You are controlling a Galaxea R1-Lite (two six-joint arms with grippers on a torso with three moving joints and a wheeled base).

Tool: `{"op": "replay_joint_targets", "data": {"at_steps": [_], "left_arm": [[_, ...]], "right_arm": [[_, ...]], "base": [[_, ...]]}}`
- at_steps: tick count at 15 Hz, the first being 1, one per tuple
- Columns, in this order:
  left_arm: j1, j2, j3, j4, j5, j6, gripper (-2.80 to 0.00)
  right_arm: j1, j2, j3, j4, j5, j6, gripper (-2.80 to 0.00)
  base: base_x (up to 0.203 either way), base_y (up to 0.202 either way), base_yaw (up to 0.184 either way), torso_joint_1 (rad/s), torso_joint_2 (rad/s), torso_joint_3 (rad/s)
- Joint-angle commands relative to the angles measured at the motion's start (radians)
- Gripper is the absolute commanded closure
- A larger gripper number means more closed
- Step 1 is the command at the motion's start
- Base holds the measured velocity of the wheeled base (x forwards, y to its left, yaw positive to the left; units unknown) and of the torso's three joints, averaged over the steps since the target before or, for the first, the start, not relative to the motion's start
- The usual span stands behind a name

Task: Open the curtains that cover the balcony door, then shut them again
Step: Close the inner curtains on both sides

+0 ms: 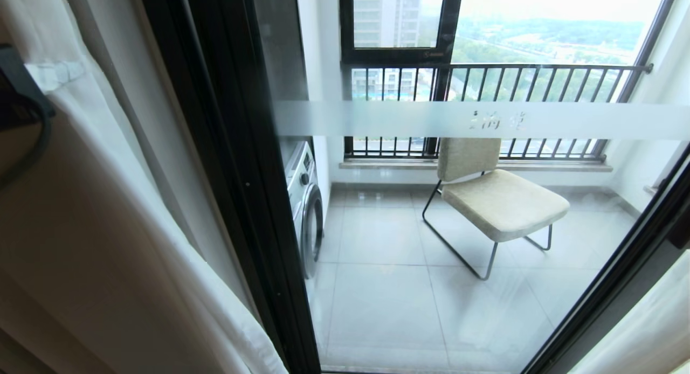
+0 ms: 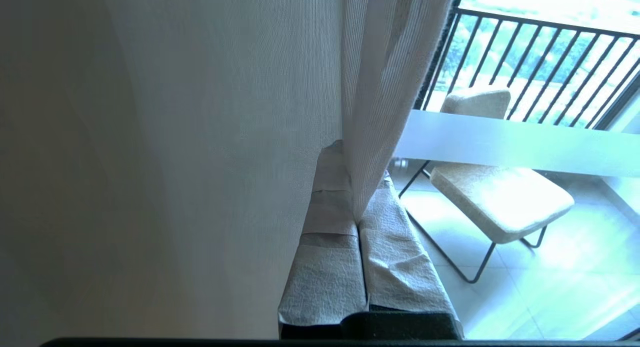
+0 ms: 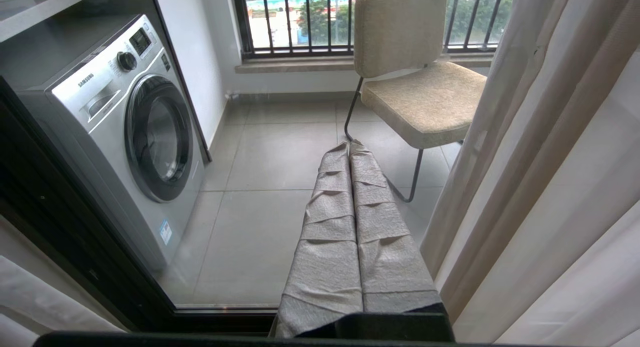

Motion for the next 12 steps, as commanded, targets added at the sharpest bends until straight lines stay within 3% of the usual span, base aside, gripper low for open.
{"op": "replay_joint_targets", "data": {"at_steps": [1,12], "left_arm": [[-0.004,-0.008,0.002,-0.002,-0.001,0.004,0.0],[-0.002,-0.083,0.033,-0.005,0.074,0.131,0.0]], "right_arm": [[0.0,0.0,-0.001,0.0,0.0,0.001,0.0],[0.0,0.0,0.0,0.0,0.0,0.0,0.0]], "base": [[0.0,0.0,0.0,0.0,0.0,0.0],[0.0,0.0,0.0,0.0,0.0,0.0]]}}
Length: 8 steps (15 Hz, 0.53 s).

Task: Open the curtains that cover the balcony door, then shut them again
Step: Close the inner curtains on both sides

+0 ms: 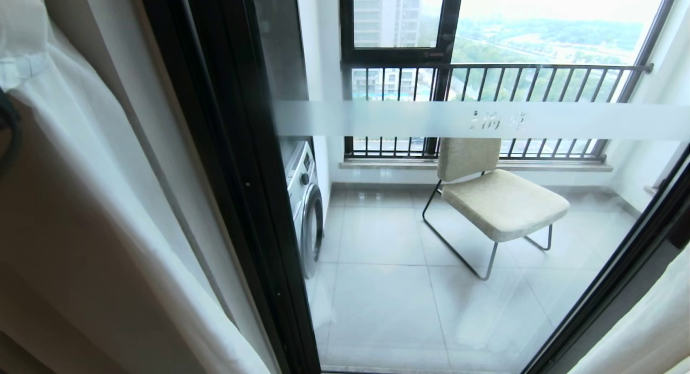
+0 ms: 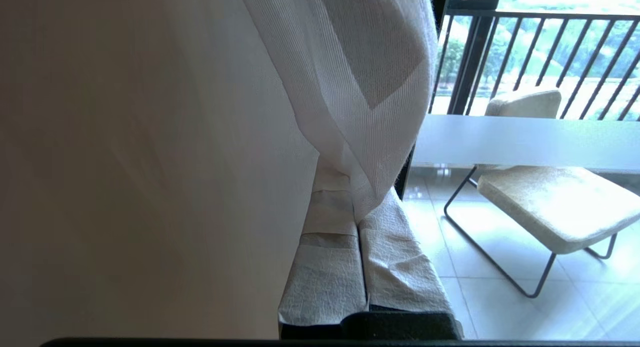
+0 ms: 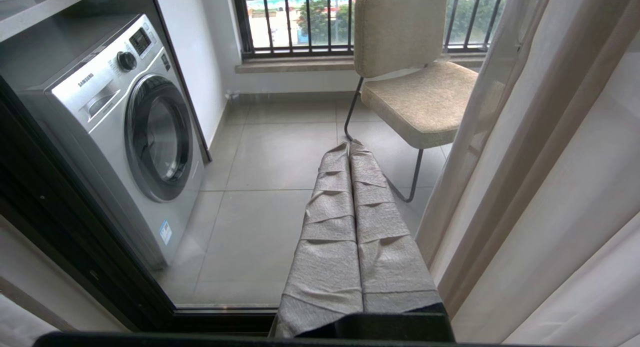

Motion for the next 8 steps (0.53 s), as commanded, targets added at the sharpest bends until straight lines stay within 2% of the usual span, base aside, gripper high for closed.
{"op": "replay_joint_targets", "data": {"at_steps": [1,8], "left_arm": [[0.0,-0.043,0.031,0.0,0.016,0.013,0.0],[-0.019,-0.113,0.089,0.007,0.042,0.011,0.0]], "right_arm": [[0.0,0.0,0.001,-0.001,-0.001,0.0,0.0],[0.0,0.0,-0.001,-0.001,-0.001,0.001,0.0]], "base": [[0.0,0.0,0.0,0.0,0.0,0.0],[0.0,0.0,0.0,0.0,0.0,0.0]]}}
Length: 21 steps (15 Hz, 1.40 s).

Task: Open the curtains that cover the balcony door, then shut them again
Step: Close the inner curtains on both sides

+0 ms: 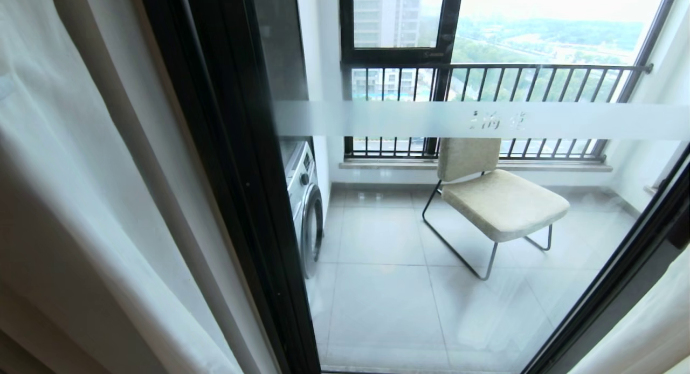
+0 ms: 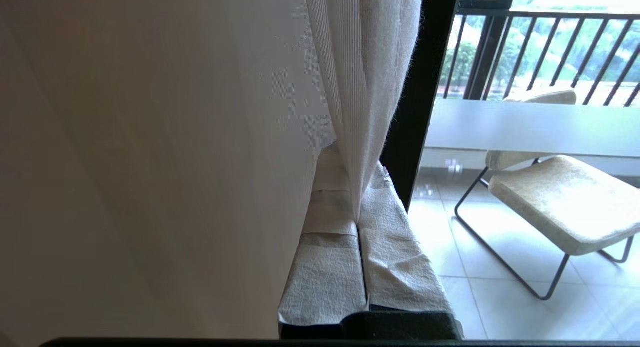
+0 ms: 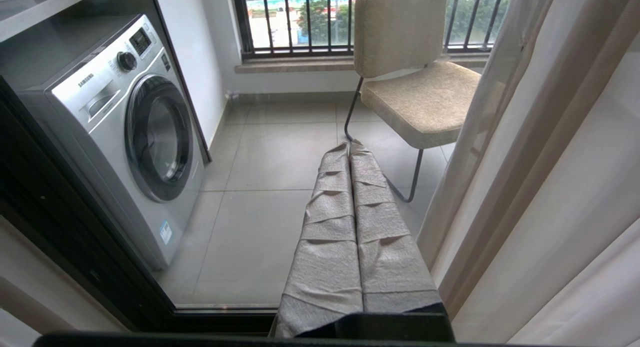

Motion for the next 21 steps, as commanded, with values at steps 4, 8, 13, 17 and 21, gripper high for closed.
{"op": "replay_joint_targets", "data": {"at_steps": [4,8,13,17,21], "left_arm": [[-0.023,-0.03,0.006,0.0,0.003,-0.001,0.0],[-0.027,-0.056,0.031,0.001,0.016,-0.001,0.0],[-0.034,-0.112,0.063,0.024,0.037,-0.004,0.0],[-0.04,-0.126,0.074,0.027,0.038,-0.006,0.0],[-0.043,-0.126,0.075,0.027,0.037,-0.006,0.0]], "right_arm": [[0.0,0.0,-0.001,-0.001,0.0,0.0,0.0],[0.0,0.0,-0.001,-0.001,0.0,0.0,0.0],[0.0,0.0,-0.001,-0.001,0.0,0.0,0.0],[0.0,0.0,-0.001,-0.001,0.0,0.0,0.0],[0.0,0.0,-0.001,-0.001,0.0,0.0,0.0]], "base": [[0.0,0.0,0.0,0.0,0.0,0.0],[0.0,0.0,0.0,0.0,0.0,0.0],[0.0,0.0,0.0,0.0,0.0,0.0],[0.0,0.0,0.0,0.0,0.0,0.0],[0.0,0.0,0.0,0.0,0.0,0.0]]}}
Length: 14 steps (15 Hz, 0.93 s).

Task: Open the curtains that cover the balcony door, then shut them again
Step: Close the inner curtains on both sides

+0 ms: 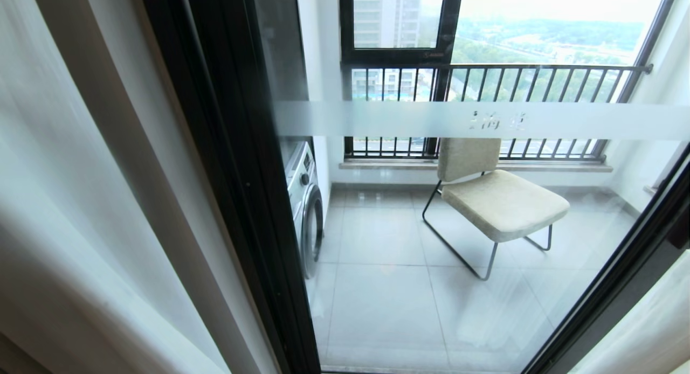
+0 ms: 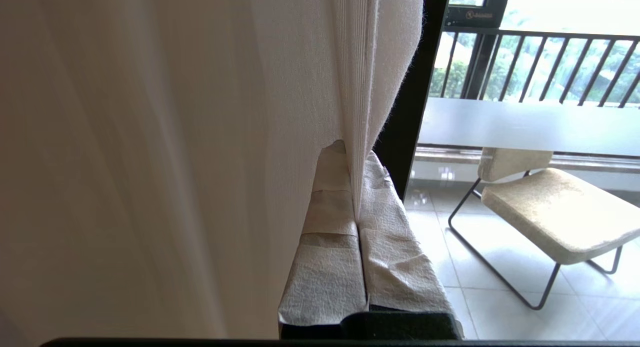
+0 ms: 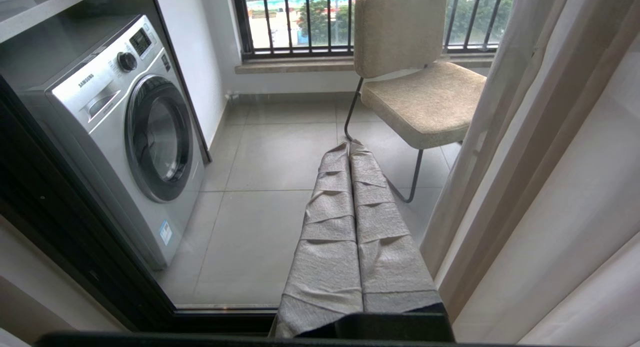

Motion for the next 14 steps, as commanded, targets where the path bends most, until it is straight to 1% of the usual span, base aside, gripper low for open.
{"op": "replay_joint_targets", "data": {"at_steps": [1,10,12,14], "left_arm": [[-0.001,0.002,0.0,0.0,0.001,0.001,0.0],[0.002,0.007,0.006,-0.003,0.001,0.001,0.0],[0.0,0.008,0.008,-0.005,0.001,0.001,0.0],[0.0,0.01,0.008,-0.005,0.001,0.001,0.0]], "right_arm": [[0.0,0.0,0.0,0.0,-0.001,0.001,0.0],[0.0,0.0,0.001,0.0,-0.001,0.001,0.0],[0.0,0.0,0.0,0.0,-0.001,0.0,0.0],[0.0,0.0,0.0,0.0,-0.001,0.001,0.0]], "base": [[0.0,0.0,0.0,0.0,0.0,0.0],[0.0,0.0,0.0,0.0,0.0,0.0],[-0.005,-0.091,0.004,-0.005,0.0,0.004],[-0.001,-0.176,0.003,0.004,0.0,0.004]]}}
